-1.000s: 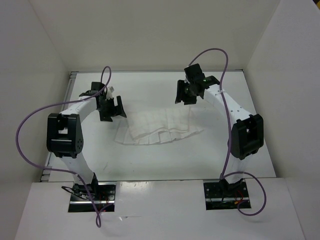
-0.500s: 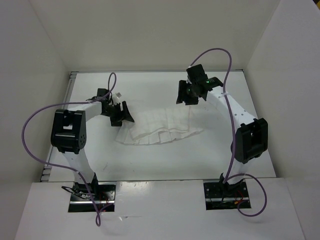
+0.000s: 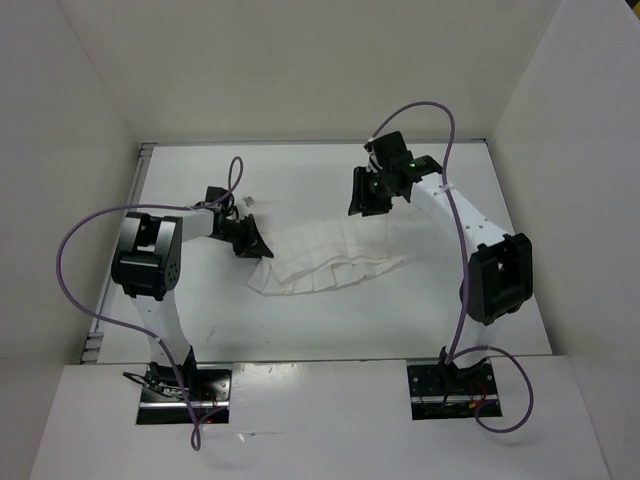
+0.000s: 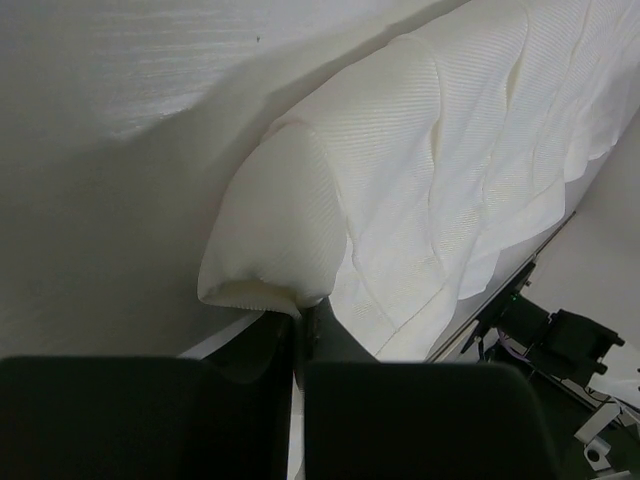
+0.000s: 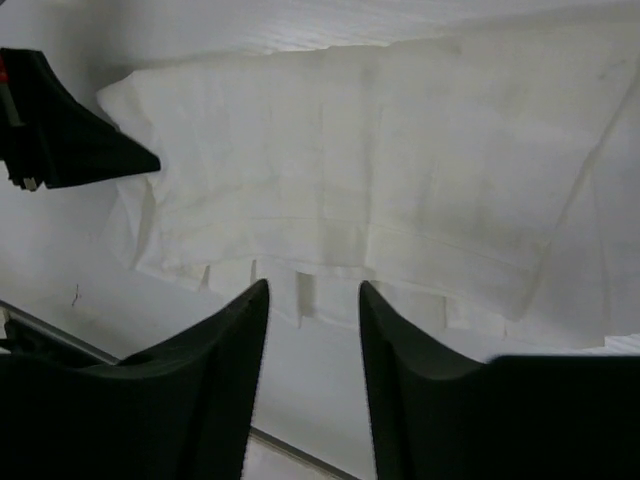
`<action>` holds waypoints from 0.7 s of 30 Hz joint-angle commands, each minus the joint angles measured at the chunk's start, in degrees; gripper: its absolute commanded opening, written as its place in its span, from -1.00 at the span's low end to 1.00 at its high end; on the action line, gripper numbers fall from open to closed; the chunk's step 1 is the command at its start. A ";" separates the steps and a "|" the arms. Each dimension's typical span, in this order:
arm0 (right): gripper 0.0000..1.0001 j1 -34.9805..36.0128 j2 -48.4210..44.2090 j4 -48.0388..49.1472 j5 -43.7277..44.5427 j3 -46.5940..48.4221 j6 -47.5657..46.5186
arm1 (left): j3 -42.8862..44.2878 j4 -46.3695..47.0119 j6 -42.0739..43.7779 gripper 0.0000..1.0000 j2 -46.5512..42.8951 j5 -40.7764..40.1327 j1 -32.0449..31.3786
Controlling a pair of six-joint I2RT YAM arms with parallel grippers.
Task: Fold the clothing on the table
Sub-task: Fold the skirt
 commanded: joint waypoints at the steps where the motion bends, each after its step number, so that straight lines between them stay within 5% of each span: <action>1: -0.19 -0.07 4.28 -0.56 -6.71 1.45 -2.54 | 0.96 -0.97 0.45 -1.00 0.67 0.35 -0.35; 3: -0.62 -0.07 7.62 0.67 -8.39 2.58 -2.54 | 2.89 -1.67 1.15 -1.00 0.06 0.87 -0.35; 8: -0.97 -0.07 13.86 4.27 -14.44 5.57 -1.05 | 5.44 -3.52 2.30 -1.00 -1.09 2.11 -0.35; 21: -1.00 0.45 23.97 10.25 -23.69 7.34 2.56 | 6.67 -4.05 2.30 -1.00 -2.23 3.86 -0.35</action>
